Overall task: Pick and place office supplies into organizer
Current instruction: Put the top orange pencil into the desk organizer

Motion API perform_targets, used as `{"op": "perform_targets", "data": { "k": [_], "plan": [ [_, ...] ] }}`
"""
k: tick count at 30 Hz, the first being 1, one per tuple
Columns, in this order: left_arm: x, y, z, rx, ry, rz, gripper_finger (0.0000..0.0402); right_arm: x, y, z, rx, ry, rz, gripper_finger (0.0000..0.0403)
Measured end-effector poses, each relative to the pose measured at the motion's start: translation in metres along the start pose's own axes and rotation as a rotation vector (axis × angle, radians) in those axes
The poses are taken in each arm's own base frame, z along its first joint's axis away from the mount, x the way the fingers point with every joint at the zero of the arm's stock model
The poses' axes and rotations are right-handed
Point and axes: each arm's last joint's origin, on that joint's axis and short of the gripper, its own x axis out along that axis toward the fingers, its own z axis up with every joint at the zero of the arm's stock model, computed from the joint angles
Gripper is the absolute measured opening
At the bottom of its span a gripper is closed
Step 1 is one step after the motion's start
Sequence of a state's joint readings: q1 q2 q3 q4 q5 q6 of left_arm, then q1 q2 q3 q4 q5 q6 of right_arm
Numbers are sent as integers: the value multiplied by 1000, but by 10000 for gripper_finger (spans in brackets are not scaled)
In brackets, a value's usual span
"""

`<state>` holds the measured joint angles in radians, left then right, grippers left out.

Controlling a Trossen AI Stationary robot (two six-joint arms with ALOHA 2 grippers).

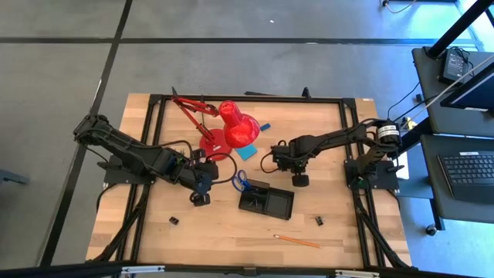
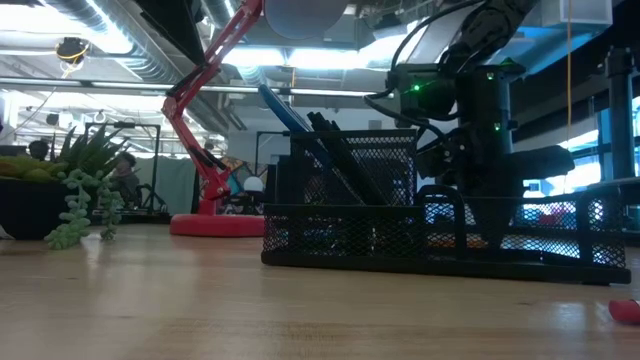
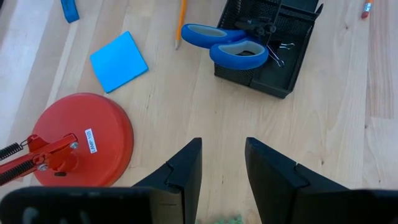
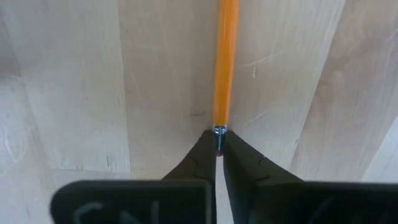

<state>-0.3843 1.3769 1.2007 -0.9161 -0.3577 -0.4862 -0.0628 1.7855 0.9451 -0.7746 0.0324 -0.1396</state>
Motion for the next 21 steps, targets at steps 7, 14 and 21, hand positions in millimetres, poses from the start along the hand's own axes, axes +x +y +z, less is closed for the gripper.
{"op": "perform_targets", "data": {
  "k": [7, 14, 21],
  "plan": [
    [0, 0, 0, 2, 0, 1, 116, -4, -1, 2, 6, 27, -11, 17],
    [0, 0, 0, 2, -1, 2, 116, -16, -4, 7, 22, 36, -85, 17],
    [0, 0, 0, 3, 0, 2, 116, -22, -3, 8, 20, 61, -95, 18]
  ]
}}
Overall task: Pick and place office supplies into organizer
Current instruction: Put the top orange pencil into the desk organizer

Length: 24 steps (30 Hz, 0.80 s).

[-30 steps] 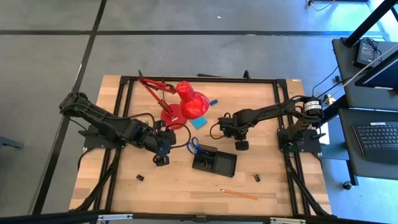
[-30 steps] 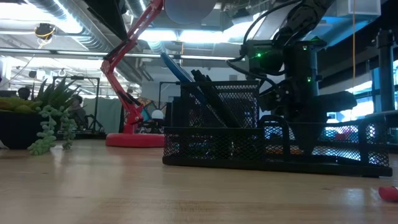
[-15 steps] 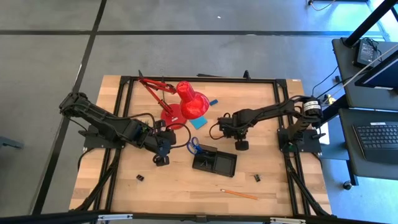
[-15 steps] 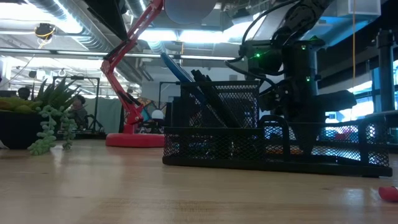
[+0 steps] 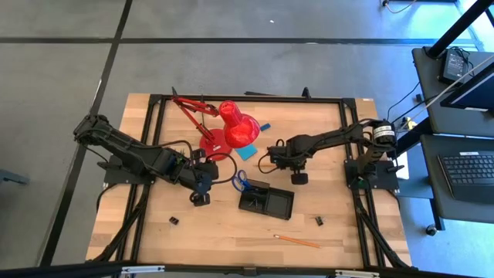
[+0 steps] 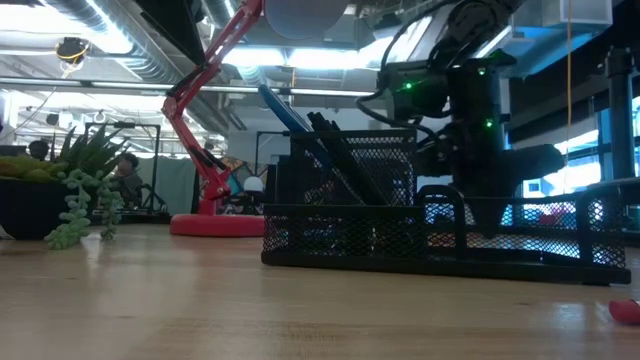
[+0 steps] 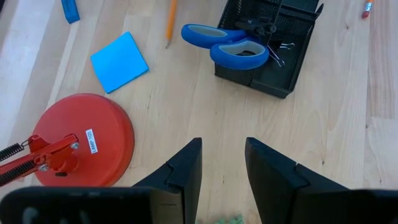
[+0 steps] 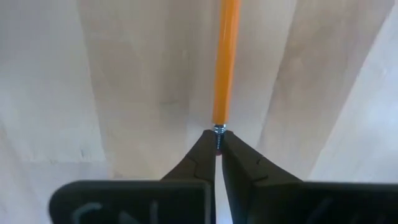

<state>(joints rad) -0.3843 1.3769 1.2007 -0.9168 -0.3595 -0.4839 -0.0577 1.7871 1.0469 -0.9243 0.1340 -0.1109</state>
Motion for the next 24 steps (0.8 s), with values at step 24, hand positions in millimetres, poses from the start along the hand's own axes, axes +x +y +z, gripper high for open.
{"op": "perform_targets", "data": {
  "k": [24],
  "plan": [
    [0, 0, 0, 0, 0, 0, 116, -72, -5, -44, 84, -167, -18, 15]
  ]
}}
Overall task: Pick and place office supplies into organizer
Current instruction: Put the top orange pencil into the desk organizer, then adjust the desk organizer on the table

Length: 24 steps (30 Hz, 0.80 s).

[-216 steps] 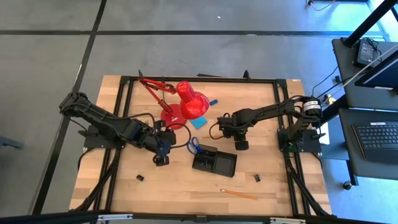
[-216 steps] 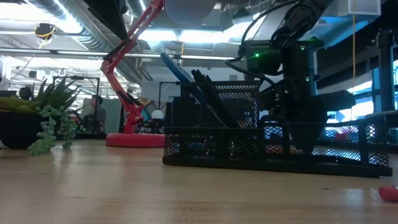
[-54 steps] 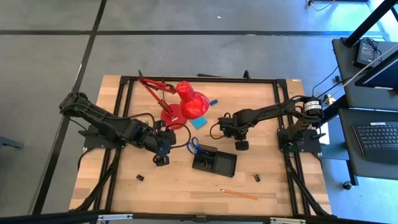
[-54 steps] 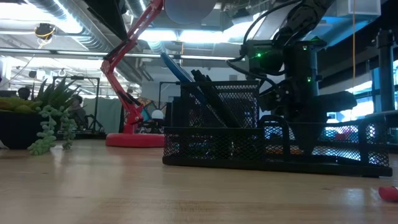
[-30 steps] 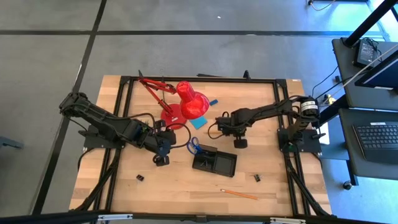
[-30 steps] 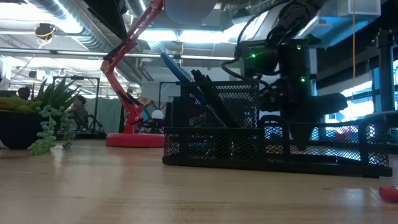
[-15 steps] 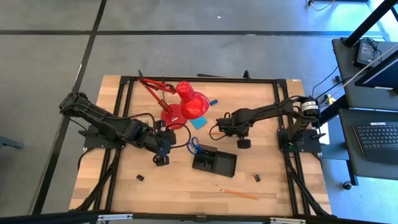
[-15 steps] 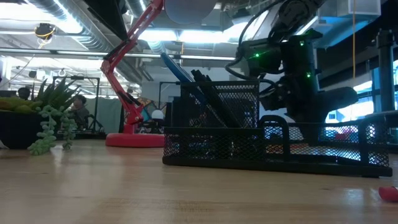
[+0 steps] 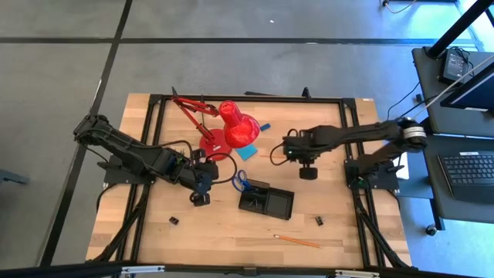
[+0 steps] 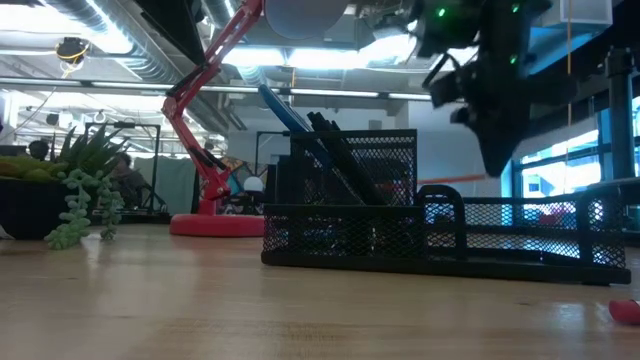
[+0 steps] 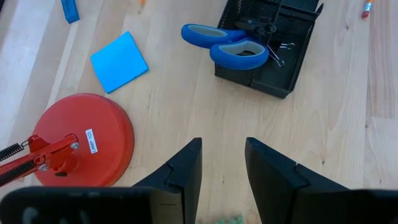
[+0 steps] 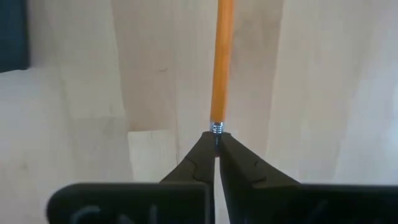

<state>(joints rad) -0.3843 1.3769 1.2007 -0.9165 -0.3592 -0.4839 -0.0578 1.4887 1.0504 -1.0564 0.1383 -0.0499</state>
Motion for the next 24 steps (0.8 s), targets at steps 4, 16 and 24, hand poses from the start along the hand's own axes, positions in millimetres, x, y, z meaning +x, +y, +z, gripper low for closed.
{"op": "perform_targets", "data": {
  "k": [4, 16, 24],
  "plan": [
    [0, 0, 0, 0, 0, 0, 116, -19, -2, -12, 30, -48, -3, 14],
    [0, 0, 3, -10, -46, 33, 116, -60, -6, -42, 102, -222, -6, 3],
    [0, 0, 3, -10, -46, 32, 116, -61, -7, -41, 152, -239, 0, 17]
  ]
}}
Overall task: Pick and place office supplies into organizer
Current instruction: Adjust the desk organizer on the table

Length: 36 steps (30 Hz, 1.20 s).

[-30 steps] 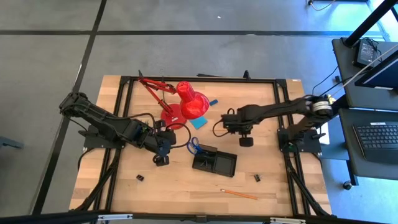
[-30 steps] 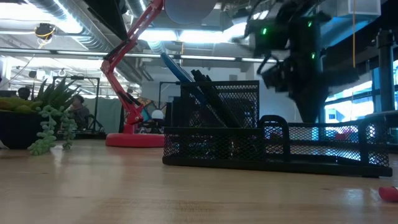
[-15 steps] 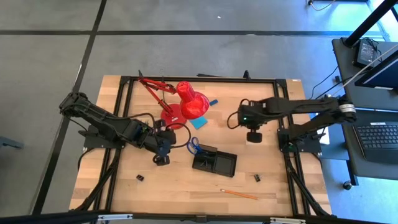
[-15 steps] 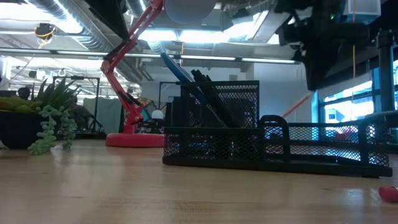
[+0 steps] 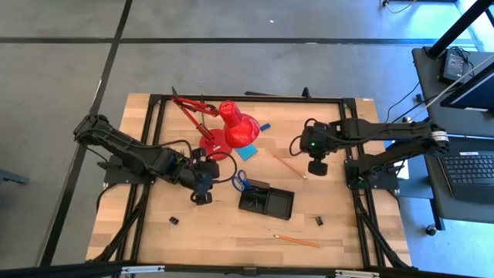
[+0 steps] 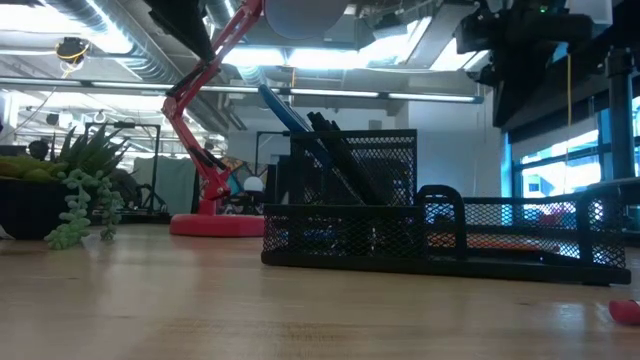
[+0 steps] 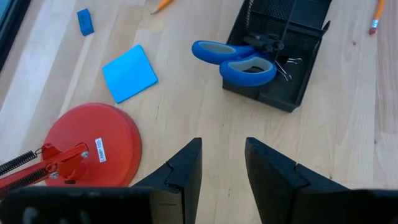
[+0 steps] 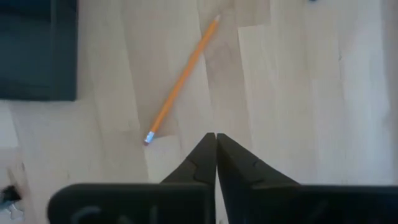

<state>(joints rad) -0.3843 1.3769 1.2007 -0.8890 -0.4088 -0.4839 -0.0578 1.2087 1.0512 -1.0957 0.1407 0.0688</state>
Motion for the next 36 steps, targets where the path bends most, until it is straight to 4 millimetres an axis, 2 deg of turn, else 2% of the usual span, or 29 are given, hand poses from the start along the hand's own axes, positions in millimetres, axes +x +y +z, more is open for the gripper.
{"op": "perform_targets", "data": {
  "k": [6, 14, 17, 22, 25, 30, 36],
  "plan": [
    [0, 0, 0, 0, 1, 0, 116, 3, 0, -4, 245, 35, 2, 20],
    [0, 0, 0, 25, 2, -1, 116, 29, 4, -20, 340, 118, 7, 27],
    [0, 0, 0, 27, 2, -2, 116, 45, 9, -24, 380, 105, 96, 55],
    [0, 0, 0, 45, 3, -2, 116, 74, 17, -27, 428, 16, 257, 132],
    [0, 0, 0, 46, 3, -1, 116, 85, 23, -31, 370, -23, 324, 170],
    [1, -1, 0, 55, 7, 1, 116, 92, 28, -38, 322, -51, 212, 205],
    [8, -3, -1, 65, 27, 11, 116, 92, 29, -39, 307, -76, 135, 215]
  ]
}}
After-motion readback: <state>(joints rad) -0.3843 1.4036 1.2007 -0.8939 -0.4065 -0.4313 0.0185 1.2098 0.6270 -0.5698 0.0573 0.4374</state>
